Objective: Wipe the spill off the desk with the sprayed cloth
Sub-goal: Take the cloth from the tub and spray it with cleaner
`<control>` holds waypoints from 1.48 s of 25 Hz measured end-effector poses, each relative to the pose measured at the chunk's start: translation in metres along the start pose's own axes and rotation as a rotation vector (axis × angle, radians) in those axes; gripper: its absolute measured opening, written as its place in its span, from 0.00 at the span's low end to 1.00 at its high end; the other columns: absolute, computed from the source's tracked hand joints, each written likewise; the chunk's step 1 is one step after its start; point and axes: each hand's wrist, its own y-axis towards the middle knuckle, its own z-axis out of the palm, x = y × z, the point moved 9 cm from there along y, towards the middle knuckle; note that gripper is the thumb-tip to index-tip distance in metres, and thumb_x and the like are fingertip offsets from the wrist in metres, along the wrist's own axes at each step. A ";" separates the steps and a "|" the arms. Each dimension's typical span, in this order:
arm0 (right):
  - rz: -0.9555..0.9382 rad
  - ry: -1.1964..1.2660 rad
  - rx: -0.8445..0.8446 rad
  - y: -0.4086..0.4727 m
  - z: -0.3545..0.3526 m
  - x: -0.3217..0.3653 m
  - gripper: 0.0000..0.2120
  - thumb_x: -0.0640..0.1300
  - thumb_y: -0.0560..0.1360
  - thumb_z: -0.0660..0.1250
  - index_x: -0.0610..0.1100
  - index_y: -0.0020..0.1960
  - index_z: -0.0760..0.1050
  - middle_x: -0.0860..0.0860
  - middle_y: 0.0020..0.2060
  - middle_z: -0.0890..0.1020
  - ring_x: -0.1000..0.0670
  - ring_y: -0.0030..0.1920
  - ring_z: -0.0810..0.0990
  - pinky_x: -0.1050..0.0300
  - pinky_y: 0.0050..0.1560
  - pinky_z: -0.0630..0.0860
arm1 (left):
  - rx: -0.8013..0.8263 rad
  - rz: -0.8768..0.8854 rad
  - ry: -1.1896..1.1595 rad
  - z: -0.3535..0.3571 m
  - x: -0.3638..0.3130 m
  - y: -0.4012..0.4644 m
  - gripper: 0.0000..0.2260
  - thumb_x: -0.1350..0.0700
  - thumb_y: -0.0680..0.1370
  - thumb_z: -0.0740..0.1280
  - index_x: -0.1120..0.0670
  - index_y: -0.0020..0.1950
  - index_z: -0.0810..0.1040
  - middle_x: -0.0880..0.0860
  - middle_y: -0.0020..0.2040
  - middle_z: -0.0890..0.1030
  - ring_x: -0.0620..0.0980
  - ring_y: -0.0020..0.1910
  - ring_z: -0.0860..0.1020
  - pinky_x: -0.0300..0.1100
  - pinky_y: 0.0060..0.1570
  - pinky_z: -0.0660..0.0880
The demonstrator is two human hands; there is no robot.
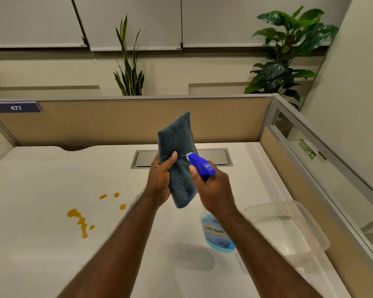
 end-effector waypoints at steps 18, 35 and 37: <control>0.068 0.009 -0.069 -0.023 -0.005 -0.026 0.05 0.51 0.76 0.66 0.51 0.48 0.72 0.45 0.31 0.79 0.43 0.32 0.80 0.53 0.33 0.78 | -0.032 -0.051 -0.022 -0.017 0.009 0.001 0.09 0.56 0.76 0.69 0.49 0.56 0.79 0.50 0.52 0.86 0.53 0.52 0.84 0.48 0.45 0.82; 0.009 0.039 -0.165 -0.031 -0.006 -0.012 0.05 0.51 0.76 0.66 0.52 0.49 0.72 0.49 0.31 0.78 0.43 0.32 0.79 0.56 0.34 0.78 | -0.030 -0.077 -0.041 -0.022 0.012 -0.003 0.09 0.58 0.78 0.66 0.50 0.57 0.78 0.51 0.52 0.85 0.53 0.53 0.83 0.49 0.47 0.82; 0.025 0.053 -0.227 -0.034 -0.012 -0.016 0.04 0.50 0.76 0.66 0.52 0.49 0.72 0.50 0.33 0.77 0.44 0.32 0.79 0.52 0.35 0.80 | -0.046 -0.089 -0.035 -0.029 0.014 -0.003 0.11 0.57 0.78 0.66 0.51 0.60 0.77 0.52 0.56 0.83 0.54 0.55 0.82 0.48 0.47 0.82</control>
